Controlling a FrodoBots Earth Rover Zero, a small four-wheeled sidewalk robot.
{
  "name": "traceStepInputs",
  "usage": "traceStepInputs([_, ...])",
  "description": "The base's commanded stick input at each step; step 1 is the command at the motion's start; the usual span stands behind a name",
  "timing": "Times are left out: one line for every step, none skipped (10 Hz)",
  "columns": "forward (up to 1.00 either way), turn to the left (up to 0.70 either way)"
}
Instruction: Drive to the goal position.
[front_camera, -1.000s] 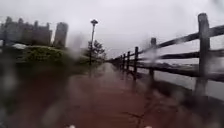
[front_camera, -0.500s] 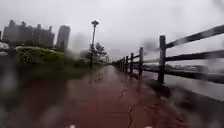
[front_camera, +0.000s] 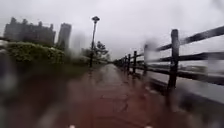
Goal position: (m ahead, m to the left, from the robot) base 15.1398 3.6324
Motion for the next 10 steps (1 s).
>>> traceStepInputs([1.0,0.0])
traceStepInputs([1.0,0.0])
traceStepInputs([1.0,0.0])
traceStepInputs([1.0,0.0])
traceStepInputs([1.0,0.0])
traceStepInputs([1.0,0.0])
traceStepInputs([1.0,0.0])
traceStepInputs([1.0,0.0])
traceStepInputs([1.0,0.0])
traceStepInputs([1.0,0.0])
